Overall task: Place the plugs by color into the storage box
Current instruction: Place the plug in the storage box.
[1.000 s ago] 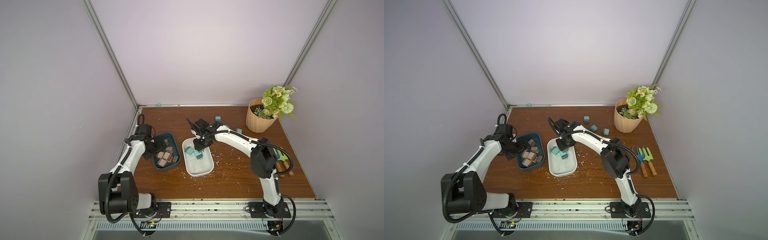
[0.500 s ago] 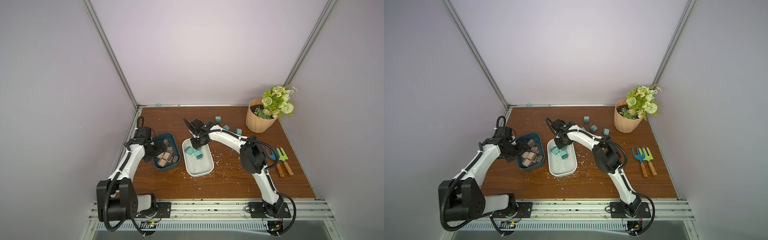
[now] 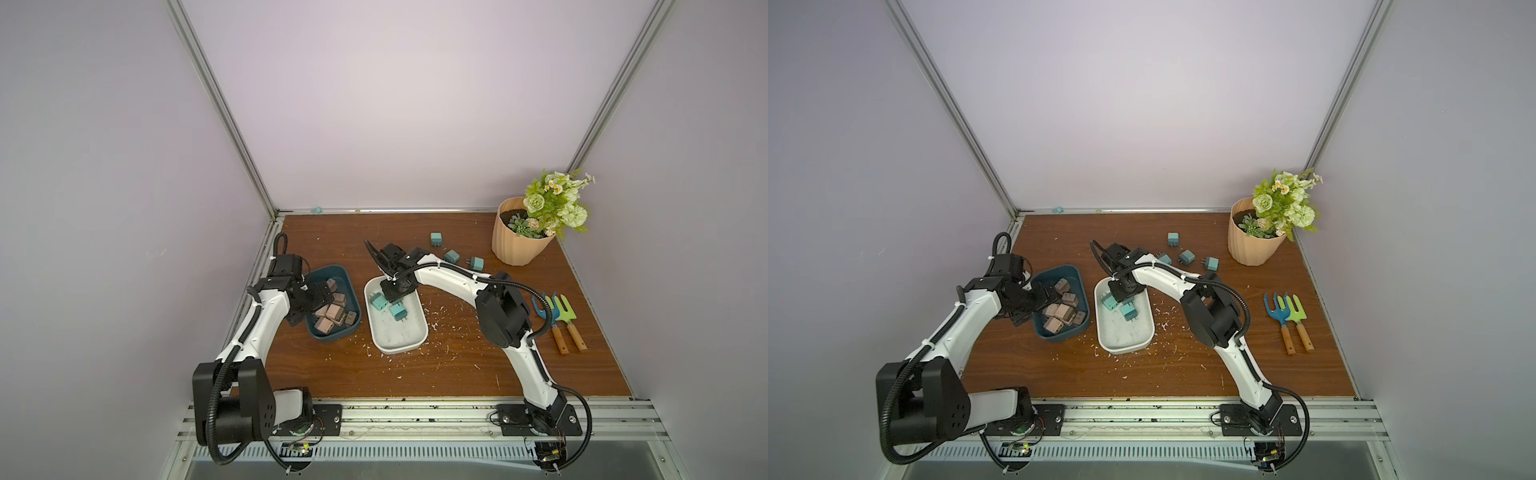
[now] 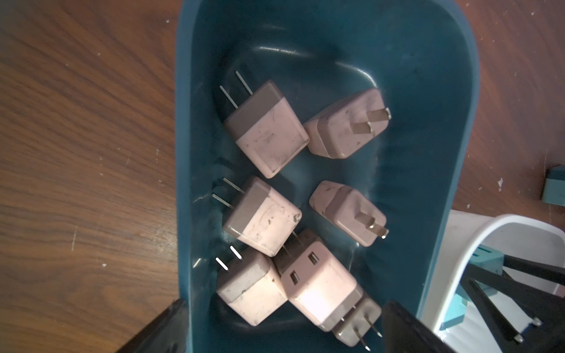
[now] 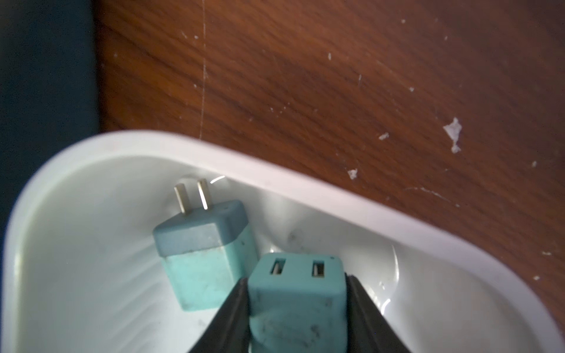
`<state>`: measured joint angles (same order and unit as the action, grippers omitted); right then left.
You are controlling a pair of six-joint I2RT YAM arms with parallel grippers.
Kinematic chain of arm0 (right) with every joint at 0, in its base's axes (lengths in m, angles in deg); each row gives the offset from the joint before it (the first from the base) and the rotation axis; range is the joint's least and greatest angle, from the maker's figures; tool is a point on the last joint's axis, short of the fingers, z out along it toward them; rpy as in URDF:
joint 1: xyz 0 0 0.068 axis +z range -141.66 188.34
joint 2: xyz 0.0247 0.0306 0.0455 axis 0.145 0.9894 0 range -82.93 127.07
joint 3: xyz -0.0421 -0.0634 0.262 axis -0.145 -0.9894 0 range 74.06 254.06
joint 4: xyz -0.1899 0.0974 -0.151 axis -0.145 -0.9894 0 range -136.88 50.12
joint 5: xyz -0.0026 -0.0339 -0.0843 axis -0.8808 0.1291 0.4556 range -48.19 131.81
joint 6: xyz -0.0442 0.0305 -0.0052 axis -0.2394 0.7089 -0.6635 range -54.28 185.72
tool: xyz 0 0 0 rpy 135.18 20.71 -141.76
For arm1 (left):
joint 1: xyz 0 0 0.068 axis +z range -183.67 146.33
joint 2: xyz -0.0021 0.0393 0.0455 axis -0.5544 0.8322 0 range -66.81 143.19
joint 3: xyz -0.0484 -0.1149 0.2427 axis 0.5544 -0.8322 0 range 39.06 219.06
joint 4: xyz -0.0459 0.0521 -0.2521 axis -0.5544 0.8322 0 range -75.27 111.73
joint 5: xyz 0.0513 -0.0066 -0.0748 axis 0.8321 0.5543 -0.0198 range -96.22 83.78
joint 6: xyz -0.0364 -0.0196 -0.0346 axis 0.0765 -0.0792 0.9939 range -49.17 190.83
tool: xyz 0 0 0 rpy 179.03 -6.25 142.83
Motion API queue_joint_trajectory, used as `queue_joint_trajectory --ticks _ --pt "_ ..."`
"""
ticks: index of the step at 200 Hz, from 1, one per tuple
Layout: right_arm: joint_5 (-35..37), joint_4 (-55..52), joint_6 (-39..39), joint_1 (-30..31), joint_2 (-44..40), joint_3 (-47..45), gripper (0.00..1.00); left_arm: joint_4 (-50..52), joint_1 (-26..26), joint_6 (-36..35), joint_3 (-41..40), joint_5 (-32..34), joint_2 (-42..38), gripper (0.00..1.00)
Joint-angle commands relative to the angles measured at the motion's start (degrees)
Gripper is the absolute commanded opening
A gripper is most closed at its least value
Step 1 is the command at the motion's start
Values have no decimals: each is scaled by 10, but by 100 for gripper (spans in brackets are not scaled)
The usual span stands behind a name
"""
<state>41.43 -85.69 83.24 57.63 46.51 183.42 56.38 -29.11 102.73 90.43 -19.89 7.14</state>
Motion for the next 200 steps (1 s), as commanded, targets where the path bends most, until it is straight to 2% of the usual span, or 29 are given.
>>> queue_joint_trajectory --ticks 1,67,116,162,200 --pt "12 5 9 5 -10 3 43 8 -4 2 -12 8 -2 99" --pt "9 16 23 14 -10 -14 43 9 -4 -11 -6 4 7 100" --pt "8 -2 21 26 9 6 43 9 -5 -18 -3 5 10 100" --pt "22 -1 26 33 -9 -30 43 9 -4 -17 -16 4 -1 100" --pt "15 -4 22 32 -2 -16 47 9 -5 -22 -19 5 -2 100"
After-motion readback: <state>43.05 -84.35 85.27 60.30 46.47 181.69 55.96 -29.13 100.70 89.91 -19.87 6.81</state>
